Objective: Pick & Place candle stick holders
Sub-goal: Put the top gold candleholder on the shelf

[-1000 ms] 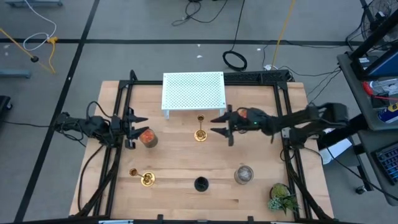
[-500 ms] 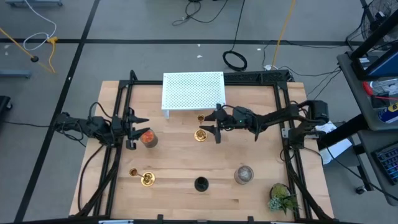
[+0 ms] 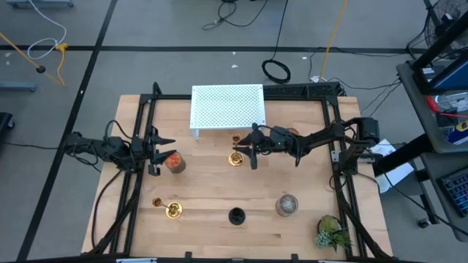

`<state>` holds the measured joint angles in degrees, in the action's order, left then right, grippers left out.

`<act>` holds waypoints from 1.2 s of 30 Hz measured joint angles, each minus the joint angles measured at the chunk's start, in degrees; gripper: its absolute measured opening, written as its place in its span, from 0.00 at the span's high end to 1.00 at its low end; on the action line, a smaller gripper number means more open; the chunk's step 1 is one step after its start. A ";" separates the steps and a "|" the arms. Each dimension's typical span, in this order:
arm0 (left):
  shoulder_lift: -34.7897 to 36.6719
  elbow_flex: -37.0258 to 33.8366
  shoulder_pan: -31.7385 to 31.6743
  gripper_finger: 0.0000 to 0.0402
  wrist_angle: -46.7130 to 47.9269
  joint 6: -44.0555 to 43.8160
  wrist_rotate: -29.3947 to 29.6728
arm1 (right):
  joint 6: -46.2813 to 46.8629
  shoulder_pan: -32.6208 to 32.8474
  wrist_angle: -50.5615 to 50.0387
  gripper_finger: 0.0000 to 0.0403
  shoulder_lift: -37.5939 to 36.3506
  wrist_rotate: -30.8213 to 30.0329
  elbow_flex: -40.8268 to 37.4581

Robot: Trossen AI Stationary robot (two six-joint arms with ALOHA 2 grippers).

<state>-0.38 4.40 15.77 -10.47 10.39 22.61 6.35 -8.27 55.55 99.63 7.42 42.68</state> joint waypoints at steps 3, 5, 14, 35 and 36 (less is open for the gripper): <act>0.01 0.00 0.00 0.55 0.00 -0.02 0.02 | -0.41 0.00 0.09 0.96 -0.49 -0.05 -0.02; 0.01 0.00 0.00 0.55 -0.01 -0.02 0.05 | -1.64 0.02 0.41 0.96 -0.74 0.01 -0.02; 0.00 0.00 0.00 0.55 -0.03 -0.16 0.13 | 4.96 0.19 -0.10 0.97 -5.92 6.76 -0.09; 0.02 0.00 0.00 0.55 -0.05 -0.85 3.48 | -12.51 -17.61 -37.75 0.97 -21.19 3.05 24.50; 0.01 -0.02 0.00 0.55 -0.02 -0.81 3.45 | -11.18 -19.64 -37.01 0.97 -20.66 3.00 24.51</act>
<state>-0.37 4.39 15.77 -10.49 9.58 26.06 -4.83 -27.92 18.54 78.98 10.42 67.18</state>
